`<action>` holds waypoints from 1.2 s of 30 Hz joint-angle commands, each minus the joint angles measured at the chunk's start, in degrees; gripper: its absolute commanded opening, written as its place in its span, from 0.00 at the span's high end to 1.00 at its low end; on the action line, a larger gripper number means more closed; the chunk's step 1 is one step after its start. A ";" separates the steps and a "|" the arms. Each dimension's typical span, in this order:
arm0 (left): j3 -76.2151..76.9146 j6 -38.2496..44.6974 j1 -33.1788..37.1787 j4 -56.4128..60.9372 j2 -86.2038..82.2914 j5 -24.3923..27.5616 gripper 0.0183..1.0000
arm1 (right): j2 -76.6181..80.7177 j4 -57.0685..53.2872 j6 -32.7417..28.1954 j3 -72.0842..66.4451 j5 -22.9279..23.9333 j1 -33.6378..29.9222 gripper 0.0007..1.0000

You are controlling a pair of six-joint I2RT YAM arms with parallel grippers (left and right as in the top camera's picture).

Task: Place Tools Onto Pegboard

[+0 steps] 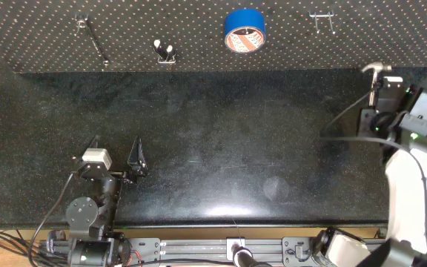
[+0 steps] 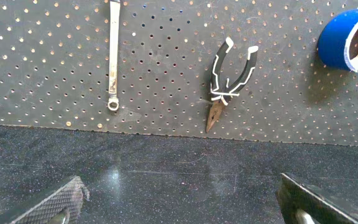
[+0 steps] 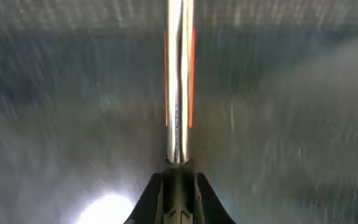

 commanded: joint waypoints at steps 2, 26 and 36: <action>-0.07 -0.11 0.24 -0.33 -0.59 1.05 0.00 | -11.89 12.83 6.51 -10.34 -1.01 6.12 0.92; -0.07 -0.11 0.24 -0.33 -0.59 1.05 0.00 | -5.20 23.74 18.97 -0.61 -3.48 20.24 0.93; -0.07 -0.11 0.24 -0.33 -0.59 1.05 0.00 | 2.69 27.04 18.95 3.06 -6.01 20.26 0.93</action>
